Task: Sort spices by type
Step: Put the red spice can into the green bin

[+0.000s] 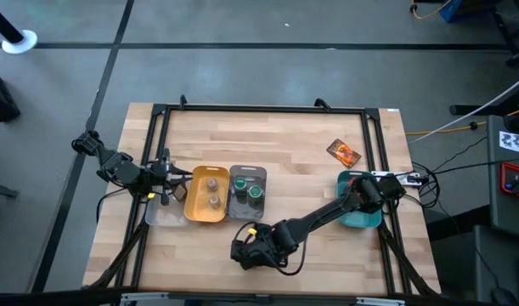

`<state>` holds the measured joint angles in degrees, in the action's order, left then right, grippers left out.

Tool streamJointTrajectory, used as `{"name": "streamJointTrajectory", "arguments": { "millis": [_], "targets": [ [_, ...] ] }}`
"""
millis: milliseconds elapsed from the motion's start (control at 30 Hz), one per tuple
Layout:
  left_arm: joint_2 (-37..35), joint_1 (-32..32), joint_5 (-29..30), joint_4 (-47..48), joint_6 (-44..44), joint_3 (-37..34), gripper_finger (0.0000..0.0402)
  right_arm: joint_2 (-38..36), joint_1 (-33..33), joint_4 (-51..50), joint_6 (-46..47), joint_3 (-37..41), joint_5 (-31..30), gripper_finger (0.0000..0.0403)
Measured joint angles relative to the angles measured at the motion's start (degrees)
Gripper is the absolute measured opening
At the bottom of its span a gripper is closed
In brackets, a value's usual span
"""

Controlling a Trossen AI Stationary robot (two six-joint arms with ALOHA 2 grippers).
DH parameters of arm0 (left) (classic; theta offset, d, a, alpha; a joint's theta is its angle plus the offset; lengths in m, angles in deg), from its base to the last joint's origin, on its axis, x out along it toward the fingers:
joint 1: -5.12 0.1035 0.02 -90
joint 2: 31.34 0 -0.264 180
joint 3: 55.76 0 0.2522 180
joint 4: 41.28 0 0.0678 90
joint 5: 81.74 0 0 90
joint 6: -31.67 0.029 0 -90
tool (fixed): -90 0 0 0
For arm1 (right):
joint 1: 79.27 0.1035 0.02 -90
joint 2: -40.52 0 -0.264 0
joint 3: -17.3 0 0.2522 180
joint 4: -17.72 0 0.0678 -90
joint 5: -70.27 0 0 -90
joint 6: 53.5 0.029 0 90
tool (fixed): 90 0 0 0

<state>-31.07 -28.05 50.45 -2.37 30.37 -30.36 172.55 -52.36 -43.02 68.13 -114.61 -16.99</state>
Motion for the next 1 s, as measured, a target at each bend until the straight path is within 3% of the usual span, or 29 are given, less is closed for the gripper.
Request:
{"name": "streamJointTrajectory", "arguments": {
  "millis": [667, 1000],
  "targets": [
    [0.01, 0.00, -0.02, 3.08, -0.17, 0.04, 0.0056, 3.01, -1.49, 3.55, -0.33, 0.00, 2.89, 0.0380],
    [0.01, 0.00, -0.02, 2.97, -0.20, 0.04, 0.0056, 3.01, -1.46, 6.86, -0.39, 0.00, -0.24, 0.0380]
  ]
}}
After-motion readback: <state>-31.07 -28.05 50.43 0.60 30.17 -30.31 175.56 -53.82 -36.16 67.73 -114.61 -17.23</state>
